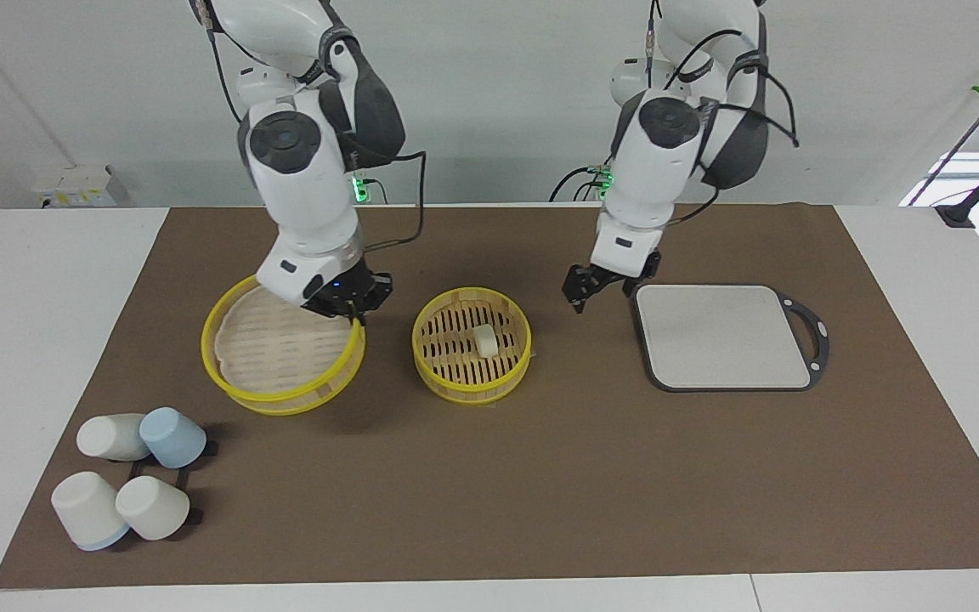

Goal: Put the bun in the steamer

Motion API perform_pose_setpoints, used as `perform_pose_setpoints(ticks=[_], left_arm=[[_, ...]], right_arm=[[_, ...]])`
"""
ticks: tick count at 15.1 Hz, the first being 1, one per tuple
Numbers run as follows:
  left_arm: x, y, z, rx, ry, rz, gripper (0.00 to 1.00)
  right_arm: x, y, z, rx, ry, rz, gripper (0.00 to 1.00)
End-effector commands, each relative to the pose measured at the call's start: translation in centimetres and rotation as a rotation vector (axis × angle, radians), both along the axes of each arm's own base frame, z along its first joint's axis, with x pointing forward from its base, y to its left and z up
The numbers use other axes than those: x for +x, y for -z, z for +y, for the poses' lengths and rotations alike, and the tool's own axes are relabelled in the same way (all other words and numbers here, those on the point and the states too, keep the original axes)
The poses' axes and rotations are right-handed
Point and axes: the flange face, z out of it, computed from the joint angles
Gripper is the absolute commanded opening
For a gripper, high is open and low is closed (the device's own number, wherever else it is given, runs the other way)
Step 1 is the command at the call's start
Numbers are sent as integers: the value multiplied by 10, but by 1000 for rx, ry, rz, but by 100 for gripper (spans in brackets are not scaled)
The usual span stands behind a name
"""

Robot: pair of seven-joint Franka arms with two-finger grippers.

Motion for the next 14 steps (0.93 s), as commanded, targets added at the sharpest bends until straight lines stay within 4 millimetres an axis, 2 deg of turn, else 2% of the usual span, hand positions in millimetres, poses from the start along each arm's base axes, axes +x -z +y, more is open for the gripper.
perform_pose_setpoints(ticks=[1, 3, 4, 5, 7, 9, 12, 14], left_arm=[[-5, -19, 68, 14, 89, 26, 100], [-11, -34, 103, 14, 151, 36, 100], [-13, -39, 121, 12, 177, 43, 100], [-16, -42, 132, 11, 203, 50, 100], [-22, -52, 145, 10, 202, 55, 100], [-29, -60, 146, 13, 199, 51, 100], [-34, -64, 145, 14, 201, 61, 100], [-34, -64, 138, 15, 212, 61, 100]], right_arm=[[4, 10, 77, 40, 92, -32, 0], [-12, 44, 147, 70, 153, -58, 0], [-15, 53, 160, 97, 158, -83, 0], [-14, 65, 156, 90, 165, -75, 0], [-16, 77, 151, 72, 167, -61, 0], [-24, 87, 150, 57, 159, -48, 0], [-26, 92, 146, 52, 158, -44, 0], [-33, 102, 144, 49, 156, -40, 0]])
